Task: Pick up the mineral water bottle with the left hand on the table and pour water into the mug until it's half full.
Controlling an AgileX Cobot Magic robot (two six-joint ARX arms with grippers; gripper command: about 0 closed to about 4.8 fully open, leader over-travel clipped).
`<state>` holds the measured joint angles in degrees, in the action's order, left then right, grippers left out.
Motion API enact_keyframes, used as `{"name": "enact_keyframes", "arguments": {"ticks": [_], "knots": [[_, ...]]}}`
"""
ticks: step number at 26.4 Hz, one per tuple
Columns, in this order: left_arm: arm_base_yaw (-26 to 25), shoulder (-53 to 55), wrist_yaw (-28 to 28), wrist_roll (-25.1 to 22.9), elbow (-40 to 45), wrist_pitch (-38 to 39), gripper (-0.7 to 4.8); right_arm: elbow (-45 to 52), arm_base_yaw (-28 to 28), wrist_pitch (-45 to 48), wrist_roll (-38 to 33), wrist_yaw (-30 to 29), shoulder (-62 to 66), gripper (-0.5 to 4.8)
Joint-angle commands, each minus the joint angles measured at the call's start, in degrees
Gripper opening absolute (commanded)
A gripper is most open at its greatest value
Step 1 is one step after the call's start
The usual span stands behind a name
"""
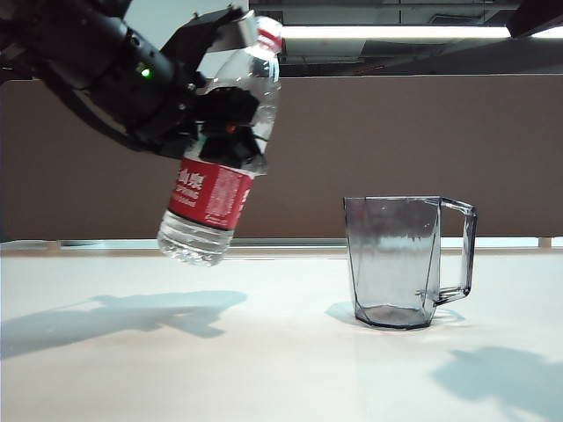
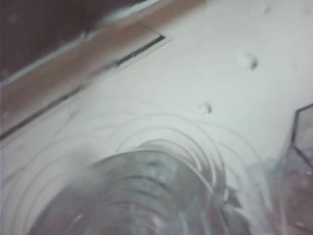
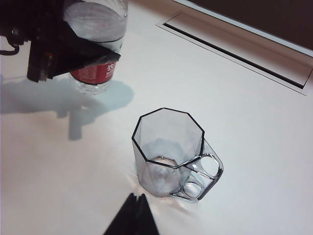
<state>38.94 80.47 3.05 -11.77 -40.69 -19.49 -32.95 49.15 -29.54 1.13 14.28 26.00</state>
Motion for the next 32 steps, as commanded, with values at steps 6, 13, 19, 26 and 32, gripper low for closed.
{"name": "enact_keyframes", "arguments": {"ticks": [6,13,19,26,32], "knots": [[0.7,1.6,2.3,-4.8,-0.9,0.2,2.72,-0.3,0.0,-0.3,-0.1,-0.3,-0.1,-0.05],[1.6,3.1,5.0,-9.0,-2.4,1.9,2.72,-0.3,0.0,-0.6,-0.1,-0.3,-0.1,-0.05],[2.4,7.0,6.2,-12.5,-8.3,5.2,2.72,-0.3,0.0,-0.6,-0.1,-0.3,-0.1,-0.05],[7.3,11.0,10.3,-19.8,-11.7,6.2,2.72,-0.3,0.0,-0.6,-0.1,-0.3,-0.1,-0.05],[9.1,11.8,17.6,-25.7,-11.7,6.1,2.72,-0.2,0.0,-0.6,-0.1,-0.3,-0.1,-0.05]]}}
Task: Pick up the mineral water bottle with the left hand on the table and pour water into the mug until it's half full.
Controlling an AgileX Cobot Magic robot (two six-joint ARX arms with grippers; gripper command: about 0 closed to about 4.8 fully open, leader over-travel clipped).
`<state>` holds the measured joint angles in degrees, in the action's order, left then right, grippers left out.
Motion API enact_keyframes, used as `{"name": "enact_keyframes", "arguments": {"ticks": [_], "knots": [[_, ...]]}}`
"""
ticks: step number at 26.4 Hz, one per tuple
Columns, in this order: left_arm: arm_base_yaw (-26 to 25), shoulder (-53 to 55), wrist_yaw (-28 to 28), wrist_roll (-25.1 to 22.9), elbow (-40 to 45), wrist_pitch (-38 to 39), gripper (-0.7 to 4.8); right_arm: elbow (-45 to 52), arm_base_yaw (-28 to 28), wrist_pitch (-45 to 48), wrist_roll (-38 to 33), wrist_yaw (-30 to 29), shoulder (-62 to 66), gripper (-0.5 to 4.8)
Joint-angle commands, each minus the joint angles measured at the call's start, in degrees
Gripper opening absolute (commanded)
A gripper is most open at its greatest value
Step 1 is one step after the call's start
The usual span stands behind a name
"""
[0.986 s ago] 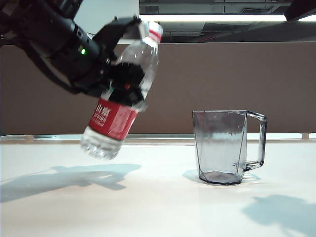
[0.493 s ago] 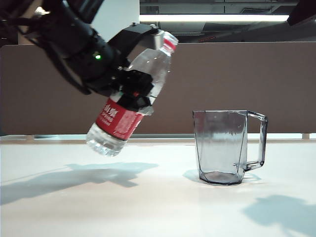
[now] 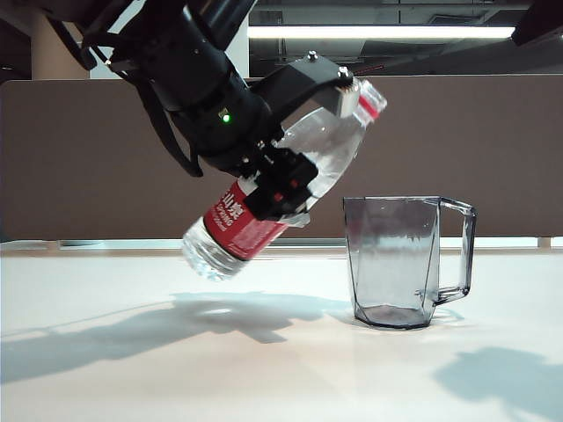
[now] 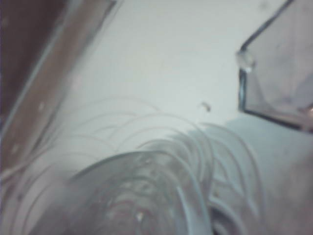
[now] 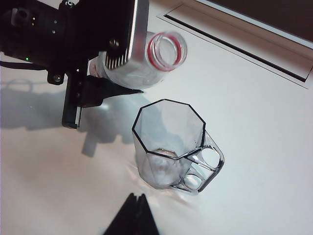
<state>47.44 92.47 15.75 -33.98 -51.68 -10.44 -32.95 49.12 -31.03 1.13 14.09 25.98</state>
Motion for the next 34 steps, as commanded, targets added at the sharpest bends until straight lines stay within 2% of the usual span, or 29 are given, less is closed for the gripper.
{"name": "enact_keyframes", "arguments": {"ticks": [1,8,11,14,16,32,33,34], "knots": [[0.6,-0.2,5.3,-3.8,-0.7,-3.0,2.72,-0.2,0.0,0.9,-0.1,-0.1,-0.1,-0.05],[0.6,-0.1,5.3,-6.8,-0.7,-3.0,2.72,-0.2,0.0,0.8,-0.1,-0.1,-0.1,-0.05],[0.6,-0.1,6.3,-10.3,-0.7,-3.8,2.72,-0.2,0.0,0.9,-0.1,-0.1,-0.1,-0.05],[0.6,-0.1,6.6,-10.7,-1.3,-4.0,2.72,-0.2,0.0,0.8,-0.1,-0.1,-0.1,-0.05],[0.6,-0.1,7.8,-14.1,-1.4,-5.4,2.72,-0.2,0.0,0.8,-0.1,-0.1,-0.1,-0.05],[1.1,2.0,7.3,-15.8,-2.5,-6.8,2.72,-0.2,0.0,0.8,-0.1,-0.1,-0.1,-0.05],[1.1,2.4,7.4,-16.2,-2.7,-6.9,2.72,-0.2,0.0,0.8,-0.1,-0.1,-0.1,-0.05],[1.1,3.1,7.5,-18.6,-2.8,-7.2,2.72,-0.2,0.0,0.8,-0.1,-0.1,-0.1,-0.05]]}}
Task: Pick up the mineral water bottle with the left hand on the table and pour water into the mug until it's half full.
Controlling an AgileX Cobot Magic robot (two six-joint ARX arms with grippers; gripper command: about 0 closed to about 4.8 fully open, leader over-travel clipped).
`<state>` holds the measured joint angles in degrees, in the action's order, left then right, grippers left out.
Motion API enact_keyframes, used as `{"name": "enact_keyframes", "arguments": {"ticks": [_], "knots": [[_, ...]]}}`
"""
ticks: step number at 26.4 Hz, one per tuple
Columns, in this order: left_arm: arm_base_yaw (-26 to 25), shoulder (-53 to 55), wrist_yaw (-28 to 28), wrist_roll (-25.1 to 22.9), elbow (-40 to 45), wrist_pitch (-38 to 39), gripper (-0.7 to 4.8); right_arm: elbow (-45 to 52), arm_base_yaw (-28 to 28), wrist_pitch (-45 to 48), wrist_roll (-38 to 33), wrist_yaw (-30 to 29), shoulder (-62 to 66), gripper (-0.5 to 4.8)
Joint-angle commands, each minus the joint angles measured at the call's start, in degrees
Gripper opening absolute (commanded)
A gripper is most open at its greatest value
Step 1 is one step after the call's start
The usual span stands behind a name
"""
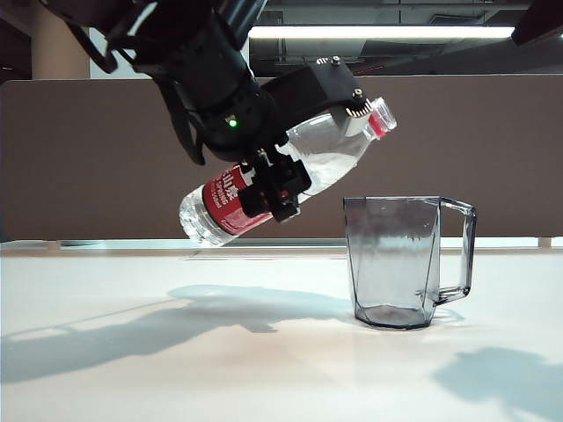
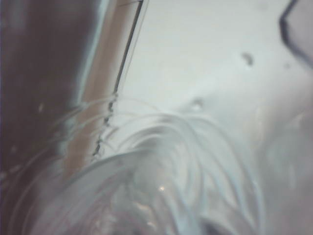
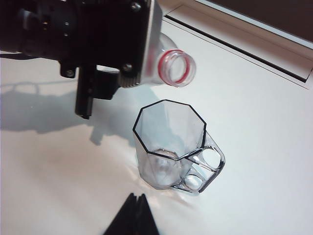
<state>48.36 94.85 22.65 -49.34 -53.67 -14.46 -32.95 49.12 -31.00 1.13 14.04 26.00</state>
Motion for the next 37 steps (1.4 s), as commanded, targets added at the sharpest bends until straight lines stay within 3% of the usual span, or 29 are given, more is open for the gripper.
{"name": "enact_keyframes", "arguments": {"ticks": [1,8,18,37], "knots": [[0.2,0.8,0.7,-4.4,-0.8,-3.2,2.72,-0.2,0.0,0.8,-0.1,-0.1,-0.1,-0.05],[0.2,1.7,2.3,-7.9,-0.9,-4.5,2.72,-0.2,0.0,0.8,-0.1,0.0,-0.1,-0.05],[0.2,1.7,5.3,-18.3,-0.9,-5.5,2.72,-0.2,0.0,0.8,0.0,0.0,-0.1,-0.05],[0.2,1.7,7.1,-24.4,-0.9,-9.0,2.72,-0.2,0.0,-0.6,0.0,-0.1,-0.1,-0.05]]}}
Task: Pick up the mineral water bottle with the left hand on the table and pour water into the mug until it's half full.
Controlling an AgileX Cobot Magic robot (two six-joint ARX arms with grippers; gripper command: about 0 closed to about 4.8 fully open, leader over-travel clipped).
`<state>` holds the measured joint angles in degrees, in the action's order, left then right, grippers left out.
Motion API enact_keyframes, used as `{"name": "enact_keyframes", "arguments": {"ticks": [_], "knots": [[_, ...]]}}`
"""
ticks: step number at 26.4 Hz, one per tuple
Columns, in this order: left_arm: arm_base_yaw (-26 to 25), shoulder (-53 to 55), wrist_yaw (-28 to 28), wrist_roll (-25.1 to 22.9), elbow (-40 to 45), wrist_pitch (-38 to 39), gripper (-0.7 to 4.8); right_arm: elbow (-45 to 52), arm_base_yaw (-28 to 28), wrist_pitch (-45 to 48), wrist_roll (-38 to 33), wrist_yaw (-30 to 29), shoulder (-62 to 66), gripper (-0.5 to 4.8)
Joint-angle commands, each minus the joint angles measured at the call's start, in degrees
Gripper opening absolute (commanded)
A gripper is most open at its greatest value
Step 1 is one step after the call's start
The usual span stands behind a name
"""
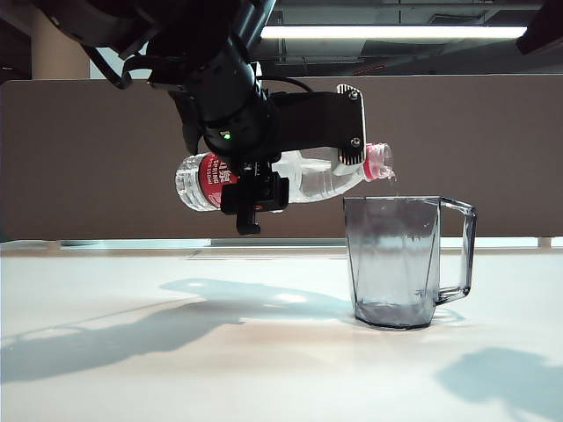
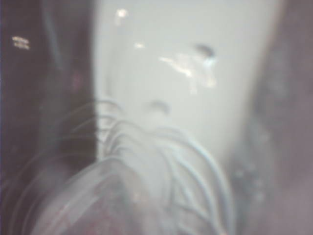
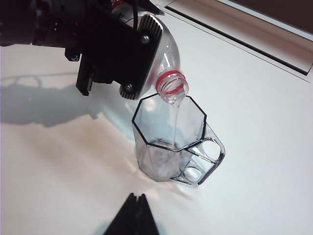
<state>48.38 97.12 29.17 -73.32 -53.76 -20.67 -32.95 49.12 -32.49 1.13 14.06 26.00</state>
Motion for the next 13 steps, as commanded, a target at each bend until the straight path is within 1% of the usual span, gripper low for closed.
{"name": "enact_keyframes", "arguments": {"ticks": [1,7,13], "knots": [[0.1,-0.5,0.6,-0.4,-0.8,-2.8,2.72,-0.2,0.0,0.9,-0.1,-0.2,-0.1,-0.05],[0.1,-0.5,0.6,-2.8,-0.8,-2.7,2.72,-0.2,0.0,0.9,-0.1,-0.3,-0.1,-0.05],[0.0,-0.5,0.7,-2.8,-0.8,-2.7,2.72,-0.2,0.0,0.9,-0.1,-0.3,-0.1,-0.05]]}}
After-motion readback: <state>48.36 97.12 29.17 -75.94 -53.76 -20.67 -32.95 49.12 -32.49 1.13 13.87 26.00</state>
